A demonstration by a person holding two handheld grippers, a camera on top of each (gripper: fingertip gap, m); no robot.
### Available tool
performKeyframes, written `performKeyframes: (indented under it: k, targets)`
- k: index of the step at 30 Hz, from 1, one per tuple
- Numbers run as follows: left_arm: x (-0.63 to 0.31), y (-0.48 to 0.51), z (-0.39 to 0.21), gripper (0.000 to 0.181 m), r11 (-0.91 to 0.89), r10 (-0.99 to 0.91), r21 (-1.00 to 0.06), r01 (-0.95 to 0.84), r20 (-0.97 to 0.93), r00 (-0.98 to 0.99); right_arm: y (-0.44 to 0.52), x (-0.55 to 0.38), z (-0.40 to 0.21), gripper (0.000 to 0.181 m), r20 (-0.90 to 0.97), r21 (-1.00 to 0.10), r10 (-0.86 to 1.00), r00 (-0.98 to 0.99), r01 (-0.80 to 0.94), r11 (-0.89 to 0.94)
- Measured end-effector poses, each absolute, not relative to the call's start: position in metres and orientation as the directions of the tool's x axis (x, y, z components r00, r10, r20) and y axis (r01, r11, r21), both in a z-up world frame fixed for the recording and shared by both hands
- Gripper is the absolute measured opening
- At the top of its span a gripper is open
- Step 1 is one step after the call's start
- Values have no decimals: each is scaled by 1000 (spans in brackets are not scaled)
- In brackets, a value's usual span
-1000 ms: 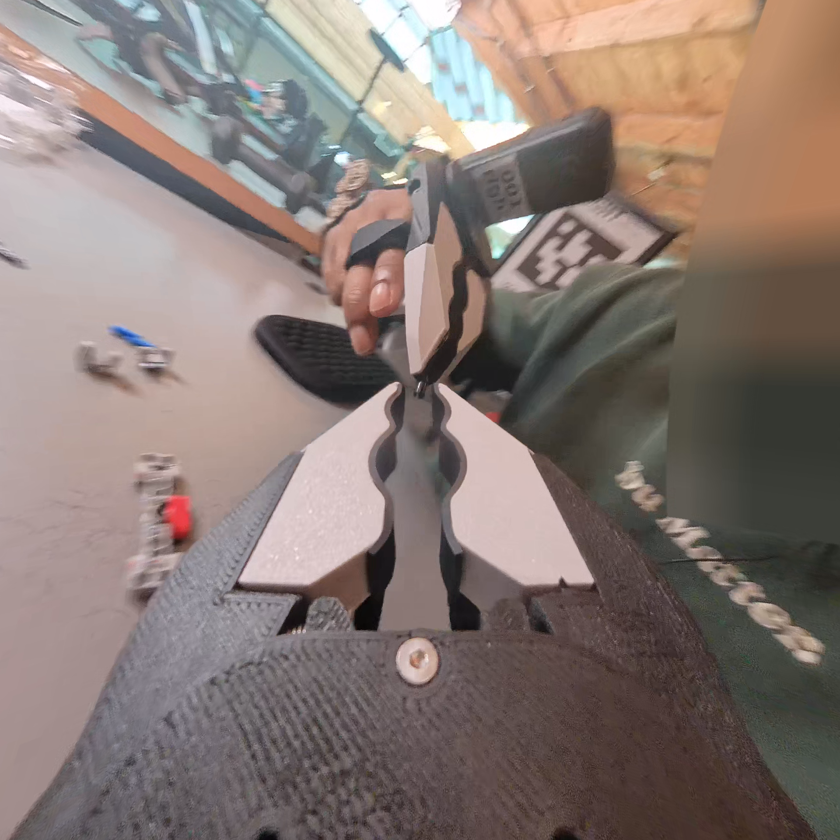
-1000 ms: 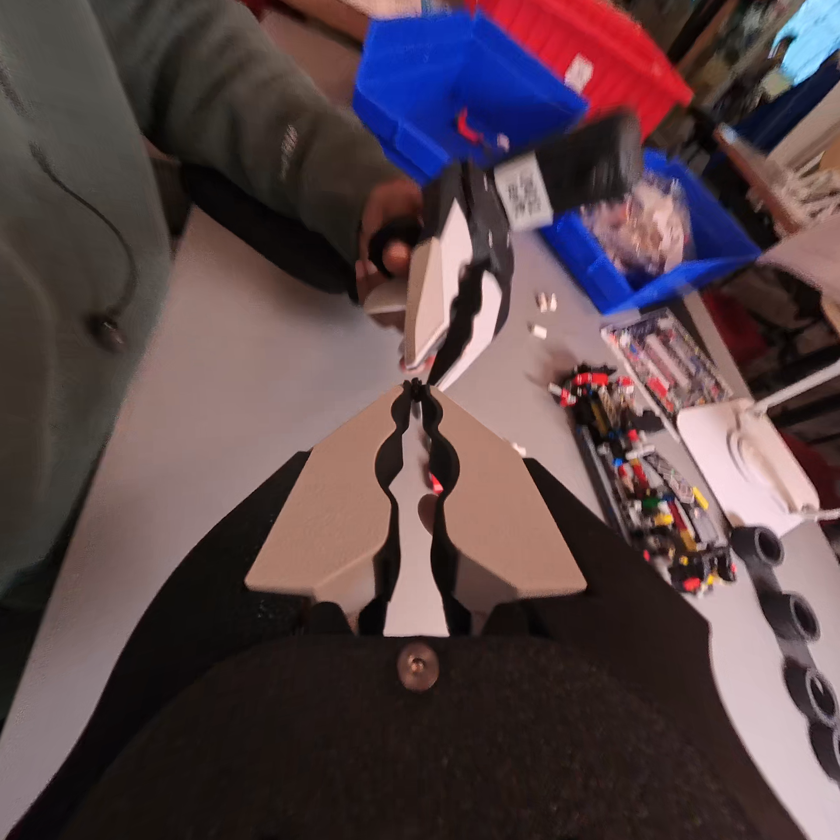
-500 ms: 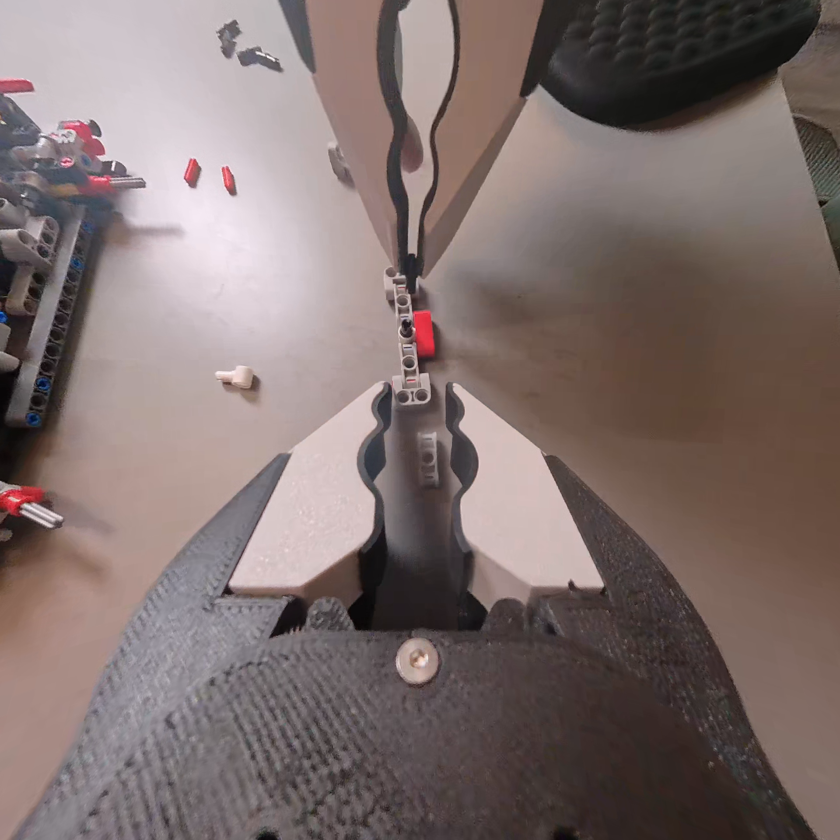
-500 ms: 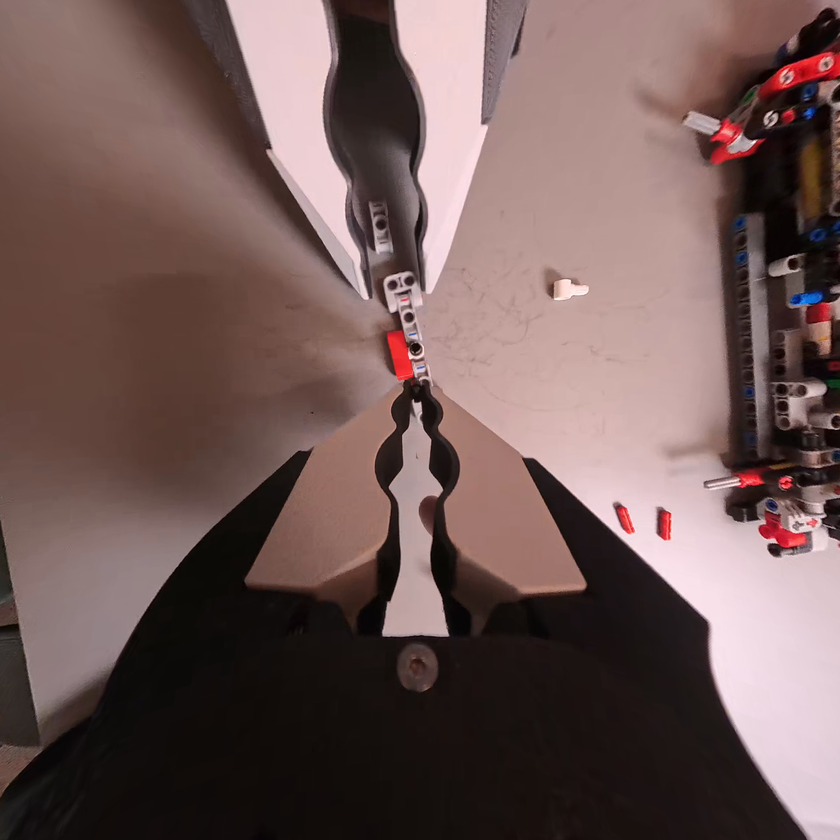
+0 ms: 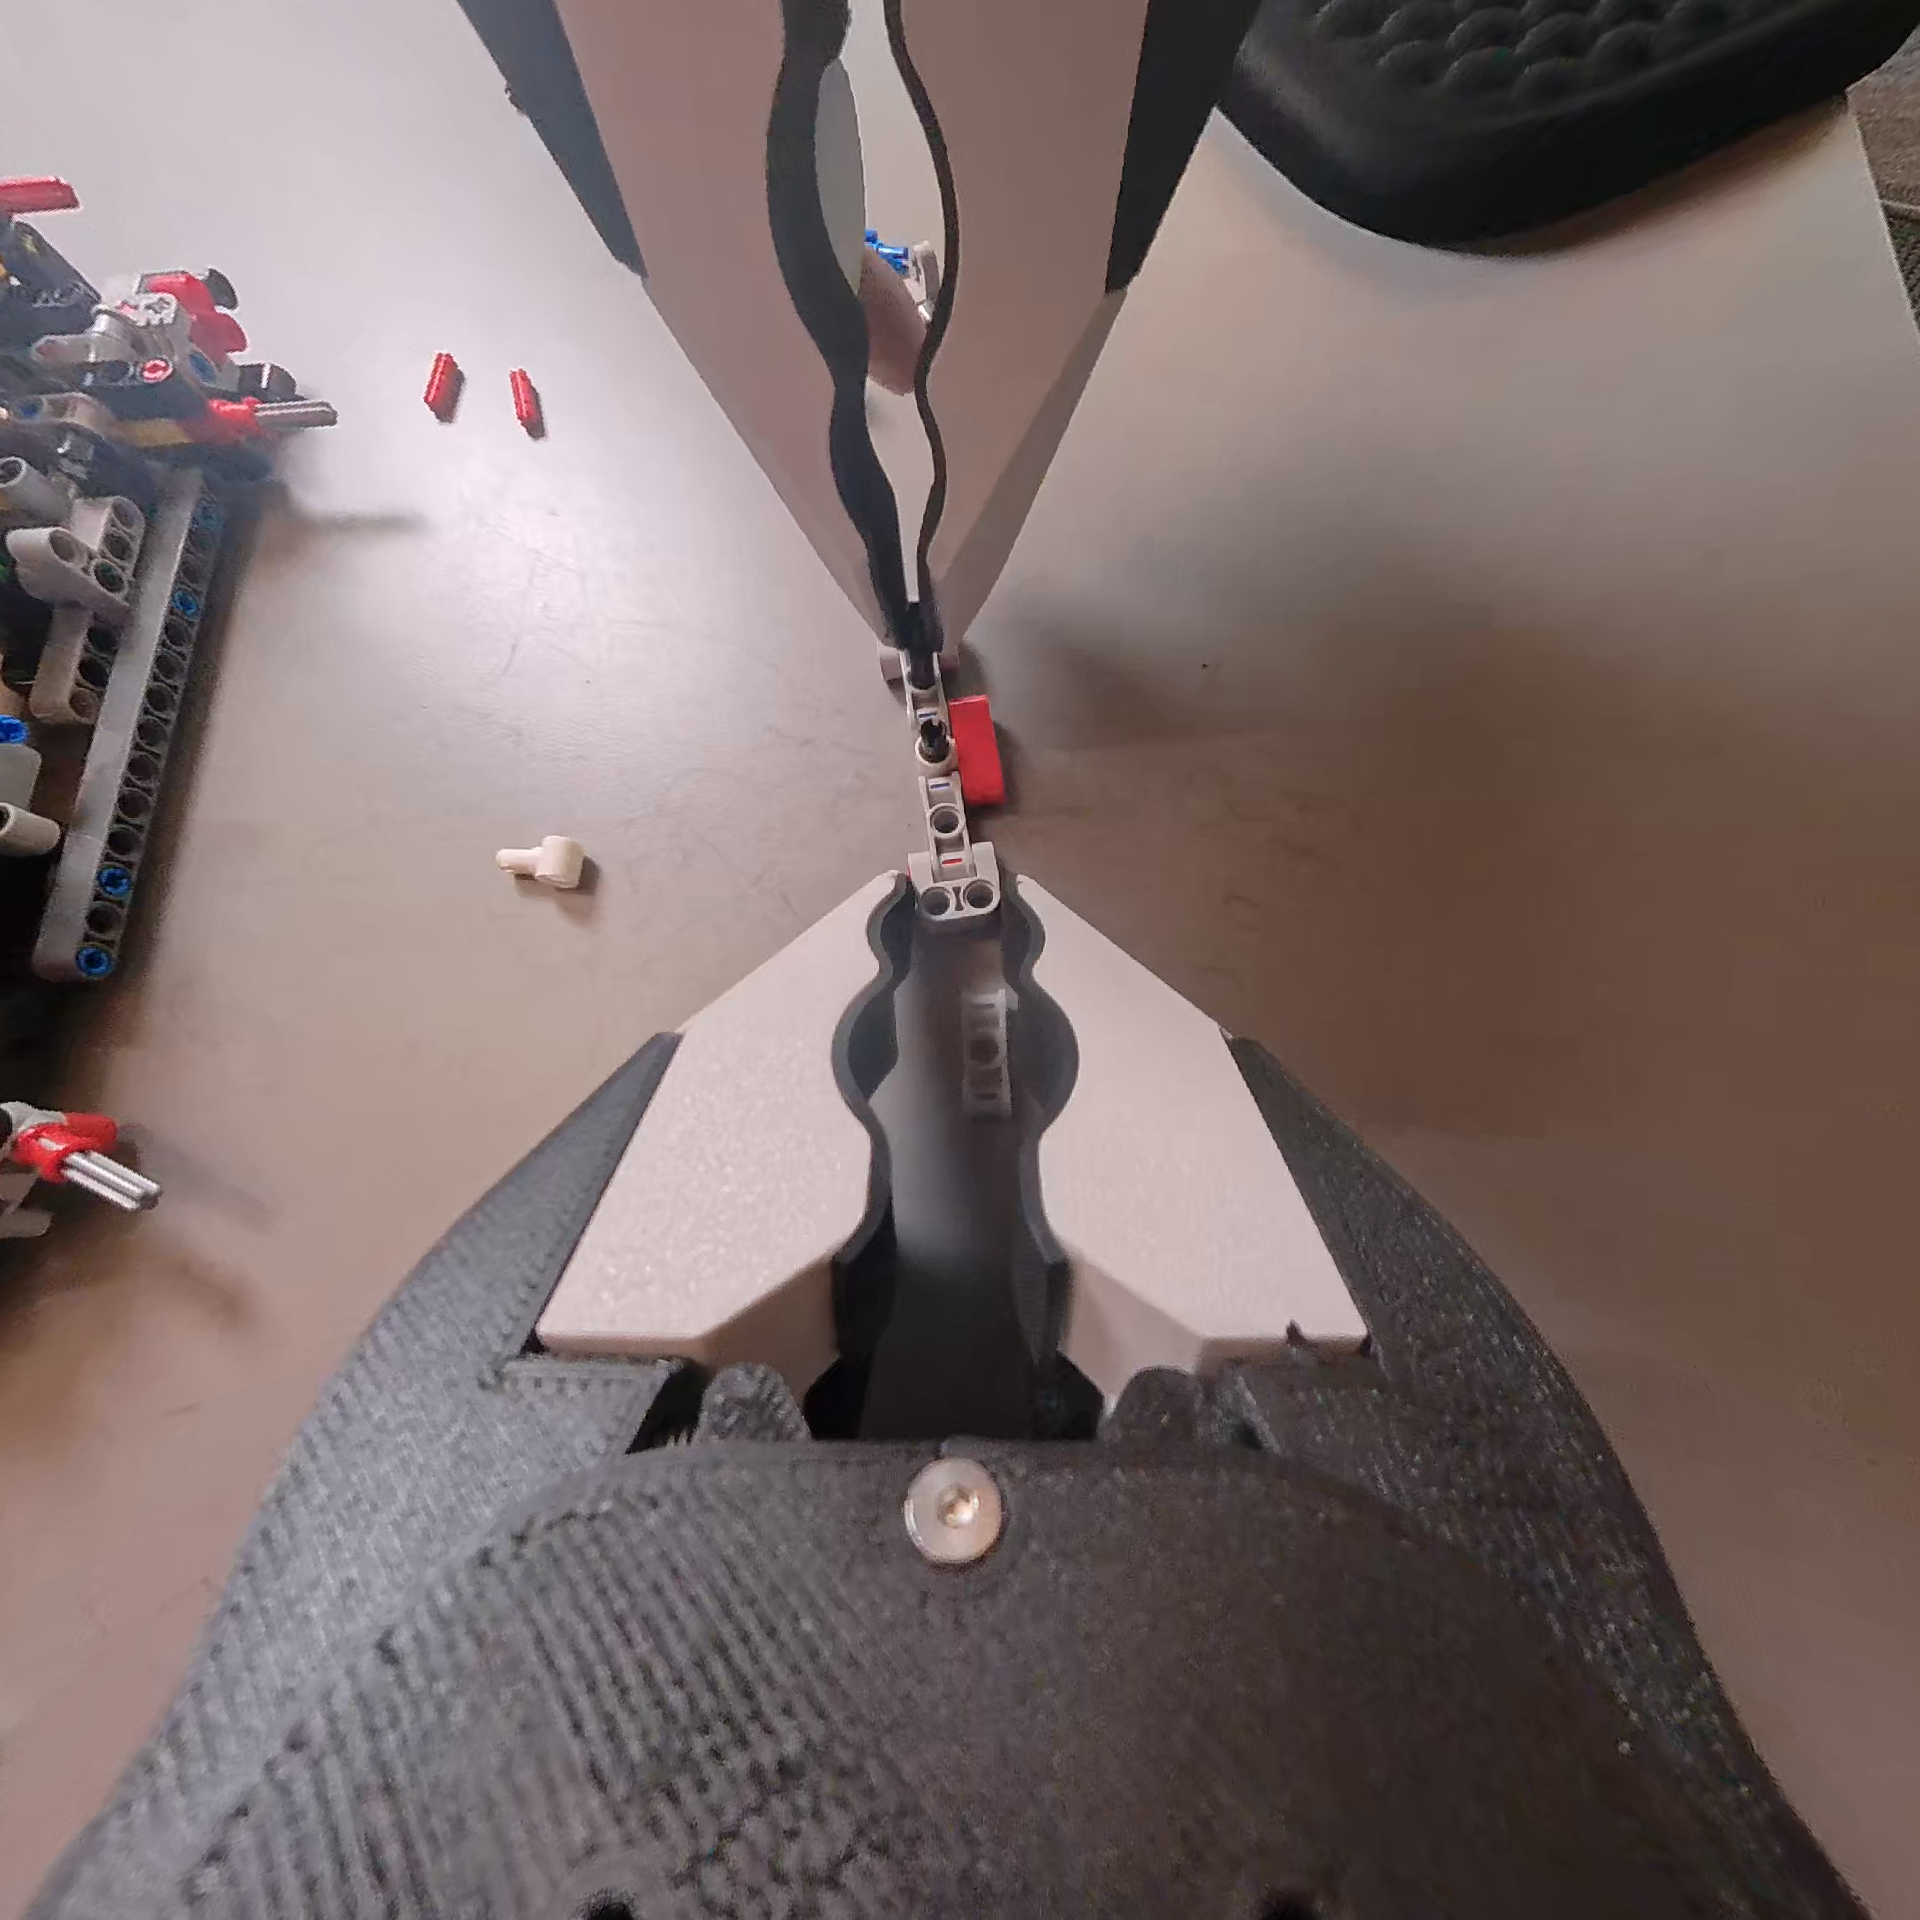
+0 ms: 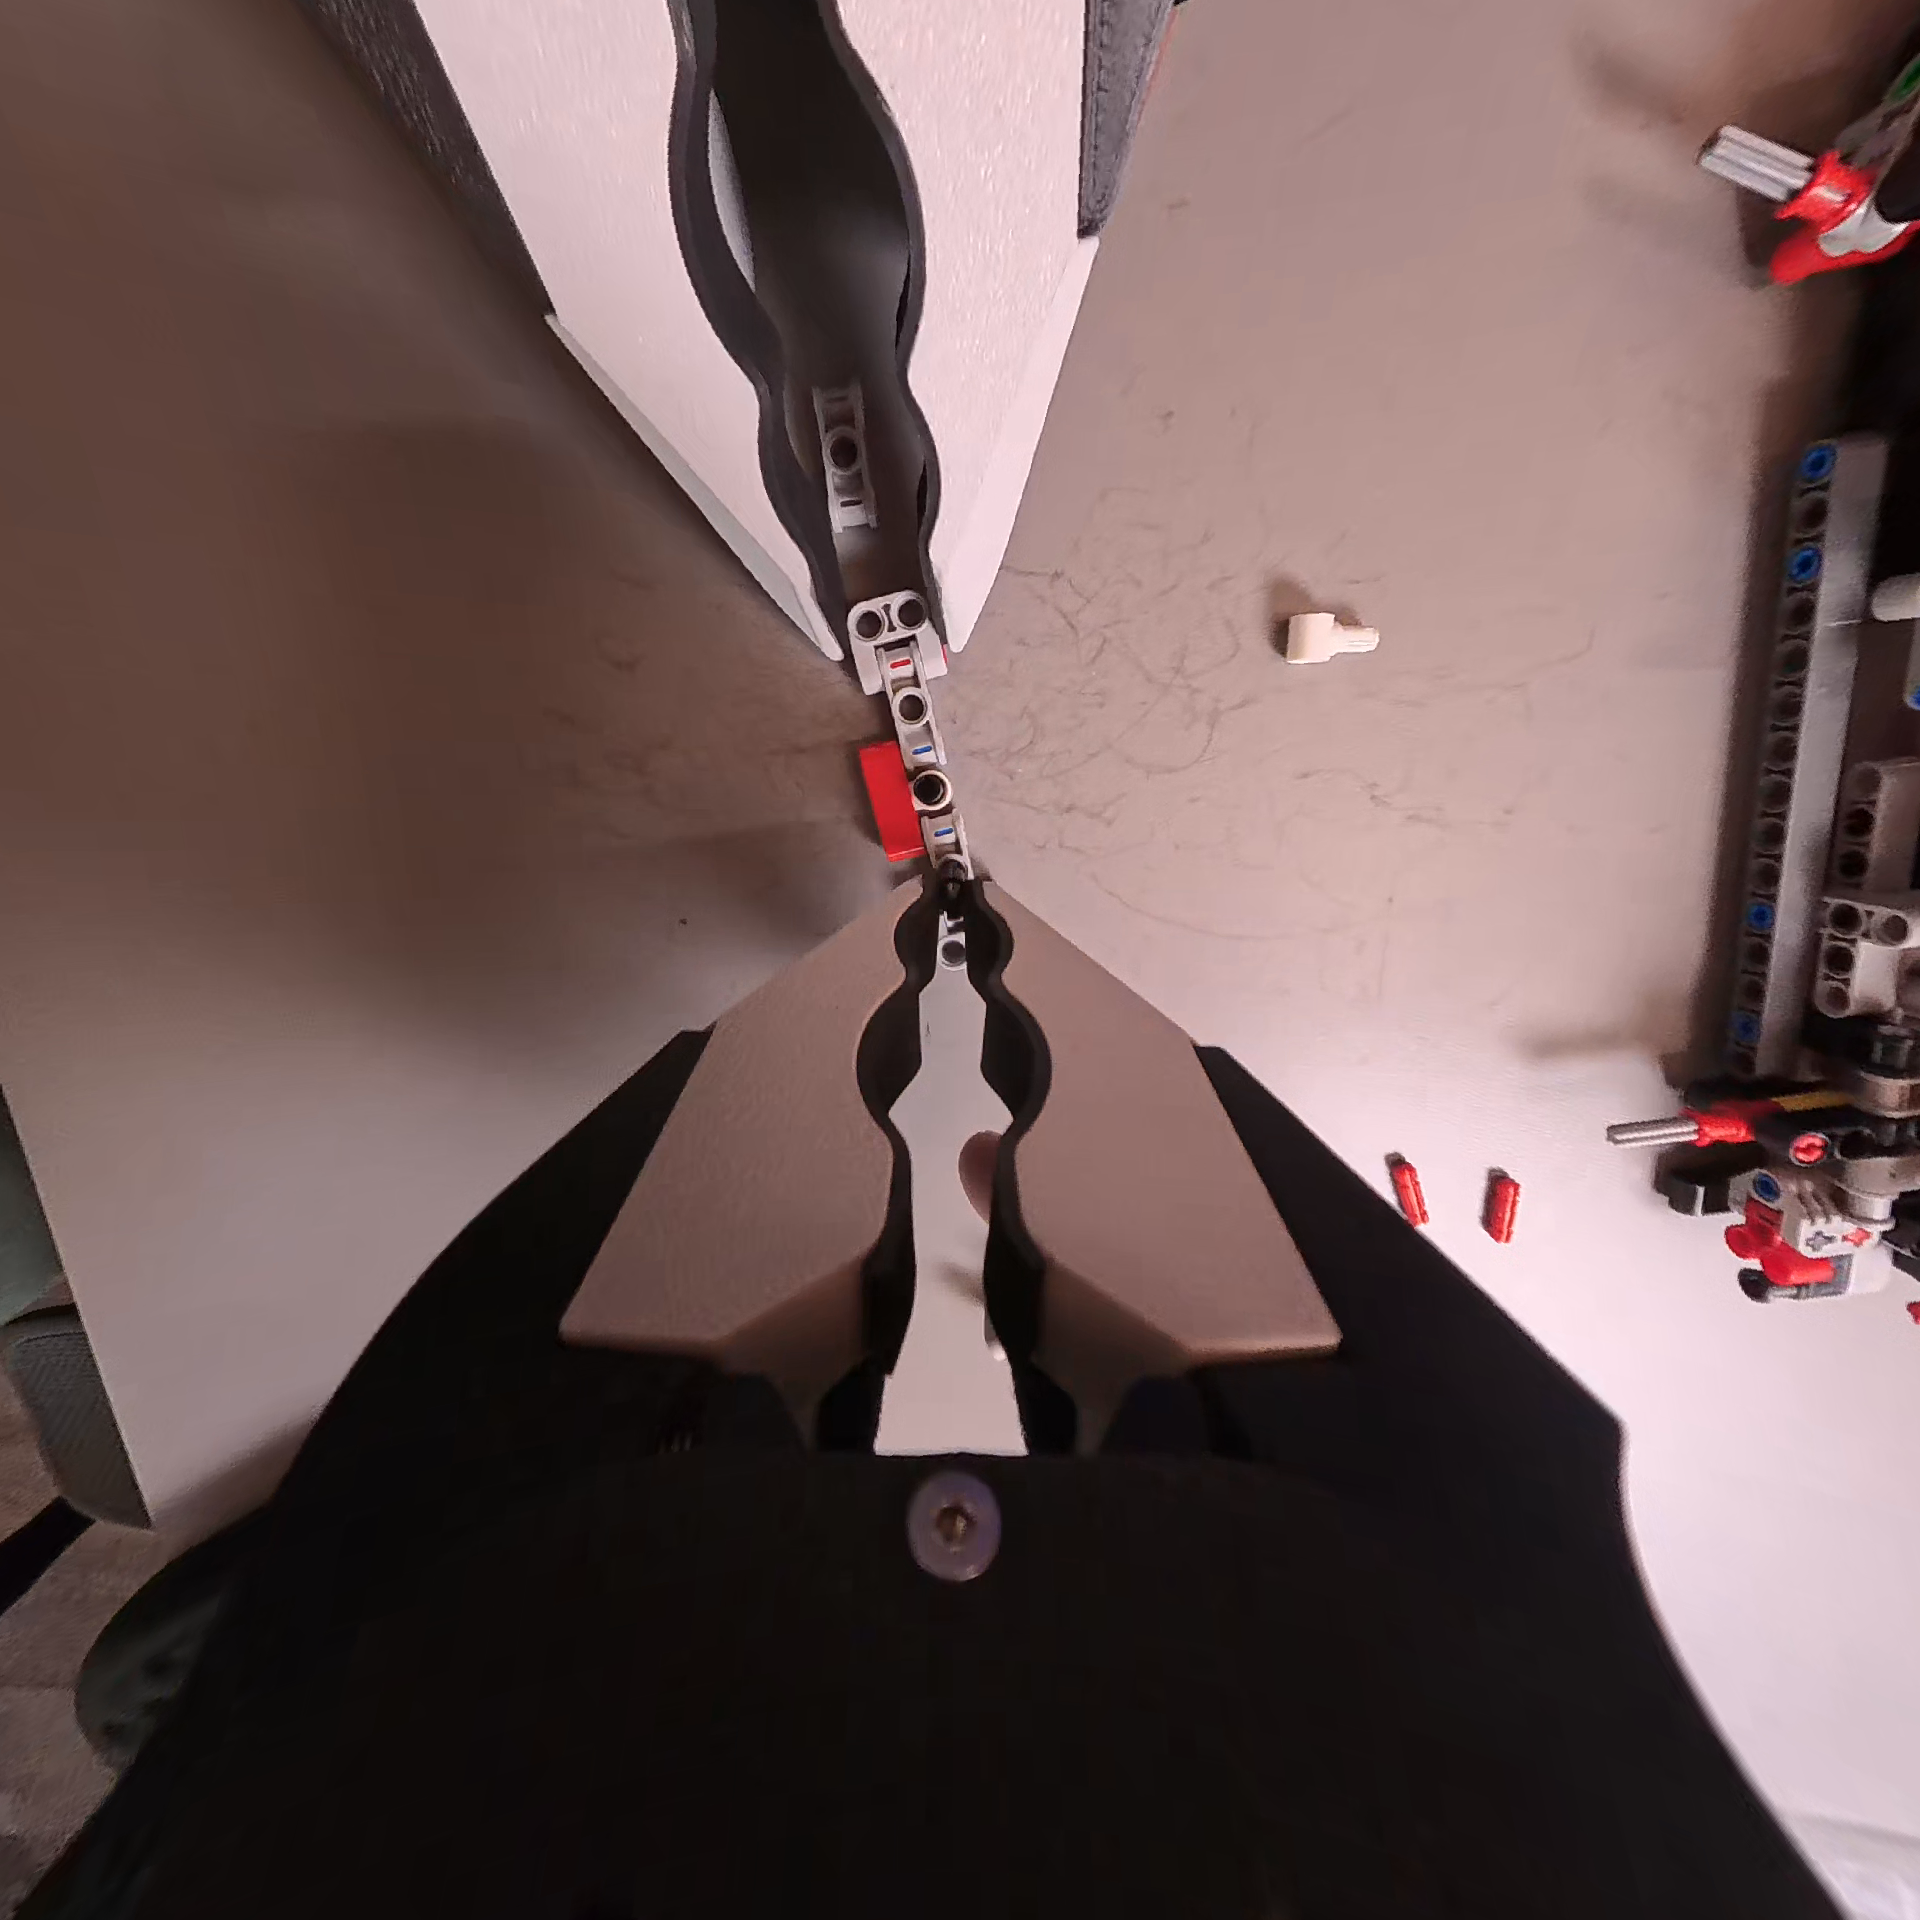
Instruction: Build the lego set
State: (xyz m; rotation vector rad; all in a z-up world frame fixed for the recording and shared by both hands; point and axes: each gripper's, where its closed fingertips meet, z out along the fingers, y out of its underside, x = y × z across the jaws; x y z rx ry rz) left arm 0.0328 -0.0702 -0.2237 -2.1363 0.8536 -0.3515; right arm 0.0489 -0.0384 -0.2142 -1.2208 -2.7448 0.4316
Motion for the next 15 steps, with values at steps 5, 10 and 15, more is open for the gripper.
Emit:
performKeyframes:
  k: [5,10,15]
  targets:
    - [33,-70,-224,14,-459,-677,-762,-457,-33,735,-38,49,-215,2,-16,-248,732,-681,712,657]
    - [32,-70,-224,14,-460,-672,-765,-451,-32,740,-38,47,-215,2,1,-181,718,-696,706,685]
    - [32,-69,-224,14,-457,-671,-765,-453,-37,740,-39,46,-215,2,31,-170,707,-707,693,701]
